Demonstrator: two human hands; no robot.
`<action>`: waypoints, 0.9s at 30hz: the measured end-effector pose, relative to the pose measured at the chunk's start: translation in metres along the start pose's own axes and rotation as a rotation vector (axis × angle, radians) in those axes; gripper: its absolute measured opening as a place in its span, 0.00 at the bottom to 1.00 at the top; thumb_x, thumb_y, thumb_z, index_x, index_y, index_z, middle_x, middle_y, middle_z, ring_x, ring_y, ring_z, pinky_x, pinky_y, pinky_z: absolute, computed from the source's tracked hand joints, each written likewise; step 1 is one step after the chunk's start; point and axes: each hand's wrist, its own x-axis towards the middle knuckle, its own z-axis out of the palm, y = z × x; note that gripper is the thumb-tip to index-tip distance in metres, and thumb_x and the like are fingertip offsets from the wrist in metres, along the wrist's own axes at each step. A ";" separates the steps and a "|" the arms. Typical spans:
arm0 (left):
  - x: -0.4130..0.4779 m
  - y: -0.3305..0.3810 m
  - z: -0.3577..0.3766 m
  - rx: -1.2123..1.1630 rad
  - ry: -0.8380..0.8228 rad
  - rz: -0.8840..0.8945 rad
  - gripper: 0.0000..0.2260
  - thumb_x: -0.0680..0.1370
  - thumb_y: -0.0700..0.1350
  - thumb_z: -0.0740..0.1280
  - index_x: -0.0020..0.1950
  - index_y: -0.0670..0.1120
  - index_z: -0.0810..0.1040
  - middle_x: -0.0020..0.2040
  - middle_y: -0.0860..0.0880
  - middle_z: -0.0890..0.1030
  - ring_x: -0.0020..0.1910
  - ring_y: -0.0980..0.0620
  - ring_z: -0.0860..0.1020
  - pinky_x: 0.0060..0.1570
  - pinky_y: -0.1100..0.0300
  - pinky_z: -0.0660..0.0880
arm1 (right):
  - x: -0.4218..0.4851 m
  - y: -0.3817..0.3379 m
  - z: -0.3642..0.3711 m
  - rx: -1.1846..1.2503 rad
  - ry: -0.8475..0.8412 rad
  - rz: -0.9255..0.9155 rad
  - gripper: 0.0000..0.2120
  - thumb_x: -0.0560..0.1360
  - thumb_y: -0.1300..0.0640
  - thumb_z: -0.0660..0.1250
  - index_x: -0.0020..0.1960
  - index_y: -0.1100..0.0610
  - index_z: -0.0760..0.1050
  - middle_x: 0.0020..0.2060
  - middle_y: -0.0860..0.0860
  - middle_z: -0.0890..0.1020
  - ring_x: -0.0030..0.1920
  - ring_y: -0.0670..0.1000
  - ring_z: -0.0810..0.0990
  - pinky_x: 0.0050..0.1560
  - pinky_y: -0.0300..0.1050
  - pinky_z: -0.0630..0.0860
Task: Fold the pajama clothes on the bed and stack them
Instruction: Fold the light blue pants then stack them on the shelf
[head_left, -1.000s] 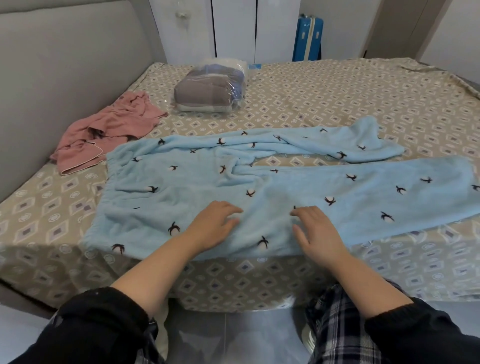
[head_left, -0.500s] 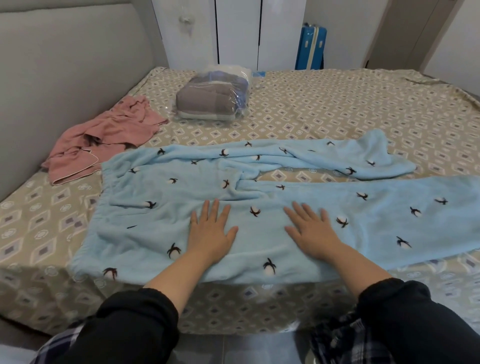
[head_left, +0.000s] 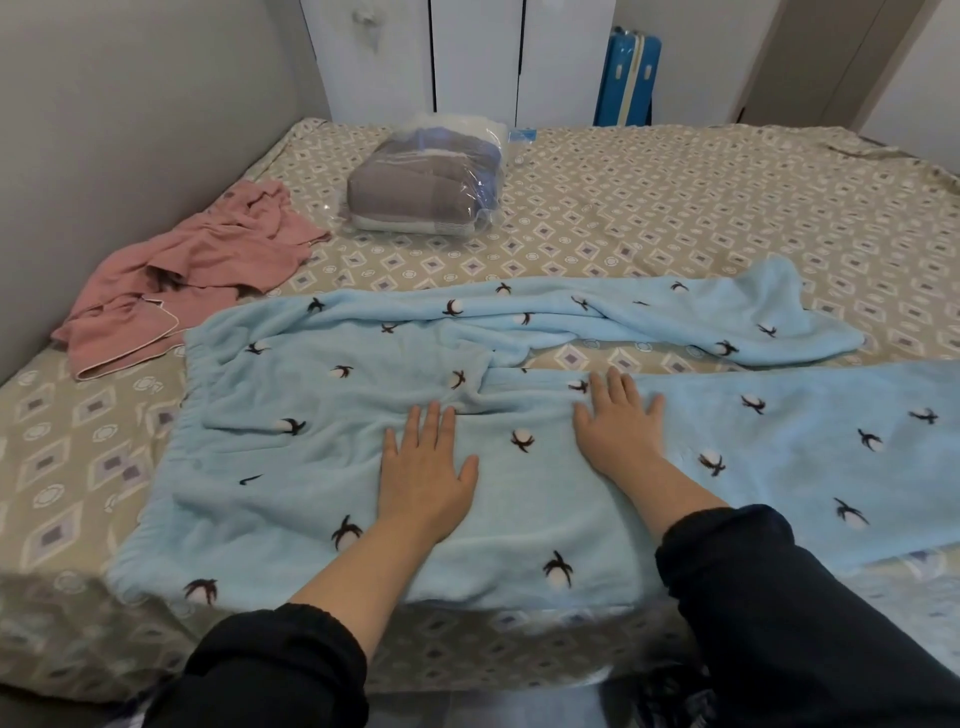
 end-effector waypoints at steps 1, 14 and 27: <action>0.002 0.001 -0.001 -0.004 0.000 -0.004 0.30 0.81 0.59 0.46 0.79 0.48 0.43 0.80 0.48 0.44 0.78 0.49 0.42 0.74 0.46 0.41 | -0.002 -0.003 -0.001 -0.002 0.016 -0.027 0.29 0.81 0.44 0.41 0.79 0.52 0.44 0.78 0.53 0.46 0.78 0.52 0.43 0.74 0.61 0.42; 0.061 0.107 0.011 -0.062 0.092 0.213 0.26 0.82 0.55 0.47 0.79 0.52 0.46 0.80 0.46 0.44 0.77 0.46 0.37 0.73 0.45 0.37 | 0.006 0.081 -0.028 0.645 0.145 -0.130 0.22 0.79 0.57 0.61 0.73 0.55 0.65 0.73 0.50 0.65 0.72 0.51 0.65 0.68 0.40 0.62; 0.116 0.146 0.022 -0.089 0.158 0.294 0.28 0.79 0.52 0.49 0.79 0.52 0.49 0.80 0.47 0.44 0.78 0.48 0.39 0.72 0.45 0.34 | 0.133 0.216 -0.057 0.476 0.315 0.470 0.18 0.81 0.57 0.57 0.69 0.64 0.68 0.67 0.60 0.64 0.51 0.63 0.76 0.54 0.52 0.70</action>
